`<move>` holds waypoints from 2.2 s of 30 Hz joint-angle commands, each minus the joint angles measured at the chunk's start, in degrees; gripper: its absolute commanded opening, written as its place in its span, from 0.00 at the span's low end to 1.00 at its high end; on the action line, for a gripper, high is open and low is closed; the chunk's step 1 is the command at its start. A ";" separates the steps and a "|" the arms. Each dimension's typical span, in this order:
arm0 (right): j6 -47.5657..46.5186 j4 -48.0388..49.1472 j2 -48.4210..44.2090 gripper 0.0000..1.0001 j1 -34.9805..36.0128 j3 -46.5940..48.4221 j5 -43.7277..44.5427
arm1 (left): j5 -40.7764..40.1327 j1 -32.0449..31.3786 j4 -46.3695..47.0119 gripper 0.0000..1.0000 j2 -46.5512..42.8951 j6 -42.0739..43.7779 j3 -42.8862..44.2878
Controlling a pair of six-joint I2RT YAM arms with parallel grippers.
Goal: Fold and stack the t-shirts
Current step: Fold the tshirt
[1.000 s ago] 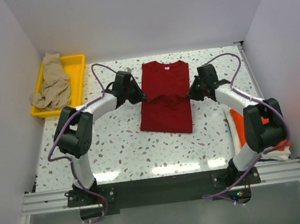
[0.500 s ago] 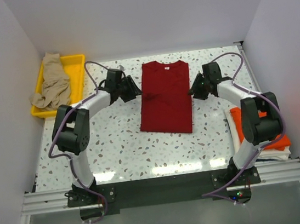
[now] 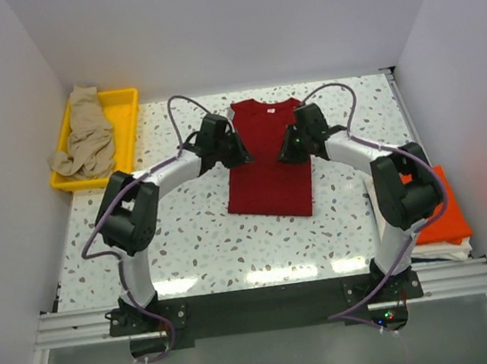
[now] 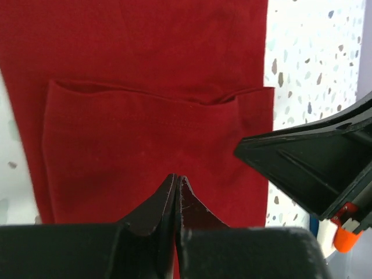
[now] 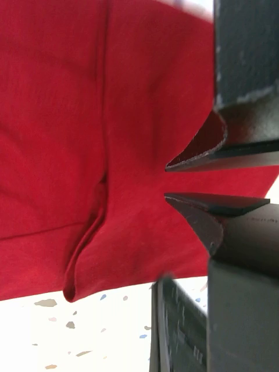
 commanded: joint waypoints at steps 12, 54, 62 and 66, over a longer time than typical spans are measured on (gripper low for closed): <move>-0.71 -1.21 19.46 0.19 -0.55 16.30 -3.10 | 3.49 5.76 3.86 0.03 13.06 2.25 5.88; -5.11 -4.02 8.65 0.31 -7.84 13.22 -7.06 | 5.33 8.22 5.80 0.06 6.37 1.81 6.56; -6.16 -5.07 11.55 0.30 -7.93 12.77 -2.32 | 1.22 8.31 3.95 0.05 11.03 1.46 9.12; -7.04 -6.12 13.66 0.30 -8.02 13.30 -0.38 | -3.36 8.57 3.25 0.04 11.65 0.23 6.75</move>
